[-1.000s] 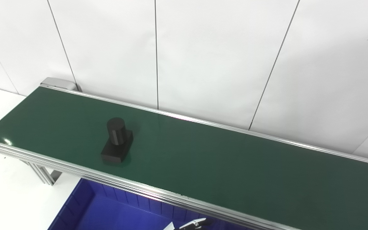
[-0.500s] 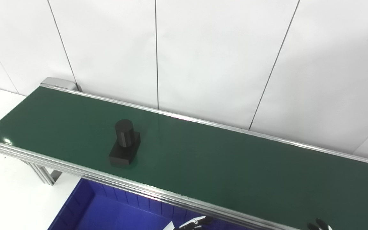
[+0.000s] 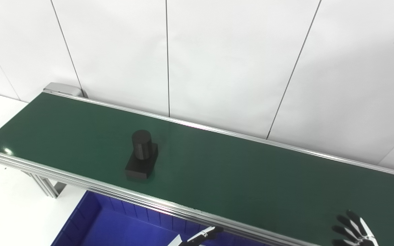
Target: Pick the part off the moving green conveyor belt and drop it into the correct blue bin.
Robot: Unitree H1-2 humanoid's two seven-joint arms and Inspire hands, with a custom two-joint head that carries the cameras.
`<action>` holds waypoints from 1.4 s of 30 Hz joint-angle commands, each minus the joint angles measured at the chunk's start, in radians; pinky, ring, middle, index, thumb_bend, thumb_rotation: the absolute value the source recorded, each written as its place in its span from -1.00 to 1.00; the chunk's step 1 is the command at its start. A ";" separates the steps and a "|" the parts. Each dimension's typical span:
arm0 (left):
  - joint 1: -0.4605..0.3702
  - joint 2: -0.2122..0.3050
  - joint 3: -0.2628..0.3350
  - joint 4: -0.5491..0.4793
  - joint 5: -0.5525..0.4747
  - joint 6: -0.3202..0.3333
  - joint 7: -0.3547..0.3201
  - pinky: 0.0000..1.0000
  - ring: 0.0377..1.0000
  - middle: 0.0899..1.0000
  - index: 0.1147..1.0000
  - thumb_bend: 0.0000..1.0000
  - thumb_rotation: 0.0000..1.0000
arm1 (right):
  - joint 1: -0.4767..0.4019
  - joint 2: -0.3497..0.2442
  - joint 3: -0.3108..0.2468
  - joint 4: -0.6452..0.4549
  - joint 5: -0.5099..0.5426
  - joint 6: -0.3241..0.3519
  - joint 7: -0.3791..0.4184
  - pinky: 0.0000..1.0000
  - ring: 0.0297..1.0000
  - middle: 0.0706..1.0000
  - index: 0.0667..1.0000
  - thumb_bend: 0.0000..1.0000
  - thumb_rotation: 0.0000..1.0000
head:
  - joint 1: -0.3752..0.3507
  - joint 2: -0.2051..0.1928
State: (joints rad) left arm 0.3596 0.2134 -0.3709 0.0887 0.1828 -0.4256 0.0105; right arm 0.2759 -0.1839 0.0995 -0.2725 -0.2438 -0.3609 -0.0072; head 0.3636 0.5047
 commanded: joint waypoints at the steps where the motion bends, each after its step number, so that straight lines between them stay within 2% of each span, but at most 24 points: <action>1: -0.017 0.023 0.001 -0.013 -0.022 -0.044 -0.025 0.47 0.73 0.85 0.79 0.92 -0.54 | -0.006 0.000 -0.010 -0.030 0.013 0.007 0.010 0.24 0.52 0.65 0.78 0.59 0.03 | 0.000 0.002; 6: -0.021 0.061 0.010 0.019 -0.068 -0.044 -0.067 0.51 0.72 0.78 0.74 1.00 -0.52 | -0.009 -0.005 -0.018 -0.038 0.014 0.010 0.016 0.24 0.52 0.66 0.78 0.63 0.11 | -0.004 0.009; 9: -0.022 0.067 0.004 0.030 -0.091 -0.044 -0.083 0.44 0.70 0.77 0.73 1.00 -0.52 | -0.015 -0.010 -0.020 -0.036 0.016 0.004 0.022 0.26 0.52 0.66 0.78 0.62 0.13 | -0.006 0.012; 12: -0.020 0.063 -0.001 0.031 -0.084 -0.044 -0.092 0.46 0.72 0.78 0.72 1.00 -0.52 | -0.023 -0.008 -0.024 -0.039 0.018 0.011 0.030 0.28 0.52 0.66 0.78 0.65 0.14 | 0.000 0.013; 19: -0.016 0.044 0.004 0.039 -0.071 -0.044 -0.065 0.48 0.70 0.77 0.75 1.00 -0.53 | -0.070 0.003 -0.025 -0.023 0.041 0.017 0.043 0.27 0.52 0.66 0.78 0.70 0.08 | 0.005 0.014; 23: -0.015 0.036 0.007 0.047 -0.070 -0.044 -0.055 0.45 0.70 0.78 0.76 1.00 -0.49 | -0.105 0.007 -0.020 -0.024 0.047 0.046 0.056 0.24 0.51 0.65 0.78 0.70 0.08 | 0.008 0.013; 33: -0.015 0.023 0.004 0.039 -0.066 -0.044 -0.048 0.39 0.69 0.81 0.79 1.00 -0.48 | -0.219 -0.003 0.001 -0.010 0.032 0.185 0.130 0.47 0.59 0.68 0.85 0.62 0.05 | 0.010 0.014; 39: 0.004 0.006 0.014 -0.002 -0.053 -0.043 -0.053 0.44 0.75 0.89 0.83 1.00 -0.46 | -0.276 0.004 0.013 -0.009 0.011 0.234 0.148 0.42 0.55 0.64 0.82 0.62 0.01 | 0.003 0.029; 42: 0.015 -0.008 0.024 -0.023 -0.038 -0.037 -0.058 0.47 0.78 0.94 0.89 0.98 -0.44 | -0.296 0.007 0.018 -0.023 0.007 0.275 0.163 0.47 0.57 0.65 0.81 0.63 -0.05 | 0.001 0.034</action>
State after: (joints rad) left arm 0.3652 0.2158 -0.3521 0.0967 0.1373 -0.4287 -0.0462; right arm 0.0081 -0.1798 0.1181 -0.2614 -0.2342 -0.1074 0.1495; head 0.3651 0.5353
